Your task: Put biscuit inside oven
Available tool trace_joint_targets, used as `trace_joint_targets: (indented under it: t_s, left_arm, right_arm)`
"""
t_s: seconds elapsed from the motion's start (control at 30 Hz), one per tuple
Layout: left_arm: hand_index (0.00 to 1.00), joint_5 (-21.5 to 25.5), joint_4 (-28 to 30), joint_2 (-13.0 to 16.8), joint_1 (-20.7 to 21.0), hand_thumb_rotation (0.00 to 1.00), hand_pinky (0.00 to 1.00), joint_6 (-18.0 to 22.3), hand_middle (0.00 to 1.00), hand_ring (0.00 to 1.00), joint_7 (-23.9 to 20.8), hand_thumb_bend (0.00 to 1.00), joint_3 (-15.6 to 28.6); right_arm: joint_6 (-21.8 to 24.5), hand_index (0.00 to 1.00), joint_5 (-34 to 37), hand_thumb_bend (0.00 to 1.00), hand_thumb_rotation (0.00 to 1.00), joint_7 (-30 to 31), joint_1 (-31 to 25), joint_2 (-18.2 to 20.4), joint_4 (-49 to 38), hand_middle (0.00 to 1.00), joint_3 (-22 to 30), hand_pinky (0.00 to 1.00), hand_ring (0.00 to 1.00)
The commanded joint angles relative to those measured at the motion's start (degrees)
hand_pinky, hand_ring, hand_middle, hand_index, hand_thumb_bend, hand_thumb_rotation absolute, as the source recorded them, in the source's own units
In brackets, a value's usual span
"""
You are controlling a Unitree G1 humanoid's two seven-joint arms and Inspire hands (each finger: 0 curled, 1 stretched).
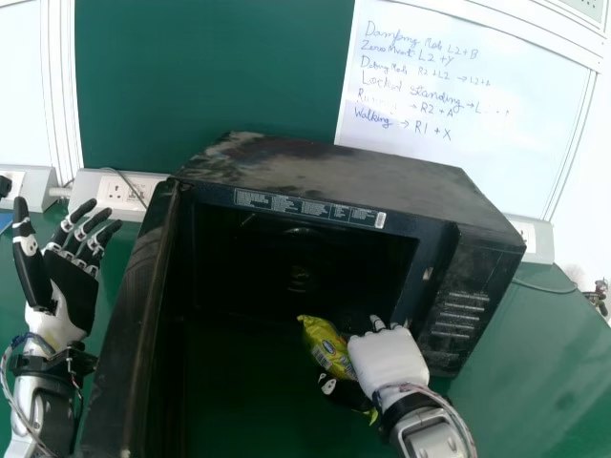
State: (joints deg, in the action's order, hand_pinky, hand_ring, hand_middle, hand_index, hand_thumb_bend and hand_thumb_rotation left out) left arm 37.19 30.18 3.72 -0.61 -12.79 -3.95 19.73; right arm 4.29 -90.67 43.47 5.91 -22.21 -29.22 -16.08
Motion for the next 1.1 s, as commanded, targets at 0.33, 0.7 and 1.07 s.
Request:
trace_joint_targets:
  t_s: [0.33, 0.7, 1.07]
  left_arm:
    - [0.63, -1.4, 0.4, -0.3, 0.7, 0.48, 0.66, 0.2, 0.63, 0.64, -0.5, 0.82, -1.2]
    - [0.63, -0.4, -0.4, -0.2, 0.6, 0.46, 0.68, 0.3, 0.63, 0.64, 0.5, 0.84, -0.4]
    - [0.64, -0.5, -0.8, -0.4, 0.3, 0.46, 0.67, 0.7, 0.63, 0.64, 1.2, 0.85, -0.2]
  right_arm:
    - [-0.5, 0.49, -0.7, 0.52, 0.13, 0.9, 5.4, -0.2, -1.0, 0.58, 1.0, 0.81, 0.66]
    - [-0.5, 0.49, -0.3, 0.52, 0.13, 1.9, 9.9, 1.3, 1.8, 0.6, -0.1, 0.83, 0.68]
    - [0.3, 0.49, -0.6, 0.52, 0.13, -1.0, 13.5, 3.2, 5.3, 0.59, -1.6, 0.79, 0.66]
